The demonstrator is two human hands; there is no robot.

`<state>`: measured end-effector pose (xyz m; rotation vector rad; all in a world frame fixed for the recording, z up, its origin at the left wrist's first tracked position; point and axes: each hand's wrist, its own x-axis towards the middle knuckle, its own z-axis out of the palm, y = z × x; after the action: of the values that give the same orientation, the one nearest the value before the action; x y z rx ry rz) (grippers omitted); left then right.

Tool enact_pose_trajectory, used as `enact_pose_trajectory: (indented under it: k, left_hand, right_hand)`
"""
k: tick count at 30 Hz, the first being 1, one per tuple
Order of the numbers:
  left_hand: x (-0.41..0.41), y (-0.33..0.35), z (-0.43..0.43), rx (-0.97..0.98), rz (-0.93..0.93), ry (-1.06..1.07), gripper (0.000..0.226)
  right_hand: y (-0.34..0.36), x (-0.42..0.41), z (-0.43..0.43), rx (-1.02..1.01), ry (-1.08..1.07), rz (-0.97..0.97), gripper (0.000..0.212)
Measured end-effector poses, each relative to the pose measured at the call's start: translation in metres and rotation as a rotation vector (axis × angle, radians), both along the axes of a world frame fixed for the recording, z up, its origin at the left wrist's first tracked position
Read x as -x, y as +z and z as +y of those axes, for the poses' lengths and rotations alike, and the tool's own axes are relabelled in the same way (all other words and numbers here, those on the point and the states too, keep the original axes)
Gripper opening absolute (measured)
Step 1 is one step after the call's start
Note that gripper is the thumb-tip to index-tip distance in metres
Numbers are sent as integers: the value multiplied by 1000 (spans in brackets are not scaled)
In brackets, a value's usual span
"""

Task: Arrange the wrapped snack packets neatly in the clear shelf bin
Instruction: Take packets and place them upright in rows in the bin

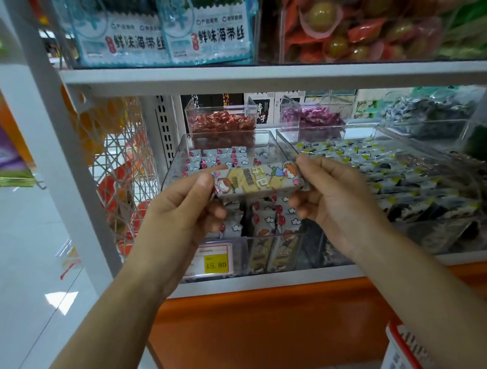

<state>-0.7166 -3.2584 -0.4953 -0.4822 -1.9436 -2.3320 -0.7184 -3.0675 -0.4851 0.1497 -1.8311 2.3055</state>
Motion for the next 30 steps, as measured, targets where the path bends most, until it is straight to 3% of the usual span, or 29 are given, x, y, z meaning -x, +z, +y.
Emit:
enact_pose_trajectory:
  k: [7,12,16,19,25,30]
  left_hand:
    - [0,2,2,-322,-243,-7,19]
    - [1,2,0,-438,-333,-56,22]
    - [2,3,-4,-385,-325,-117,34]
    - [3,2,-6,-262,-249,-77,25]
    - [1,-4,-7,65,-50,73,33]
    - [-3,-1,-4,92,12,69,46]
  right_hand:
    - [-2,0,-7,234,95,-127,16]
    - [-5,1,-7,102,98,-16,16]
    - [-6,3,-1,-34,61,119,10]
    - [-8,4,1,-123,41,177,10]
    - [-9,2,-4,-210,92,205,28]
    - [-9,-3,-7,-333,27,217,14]
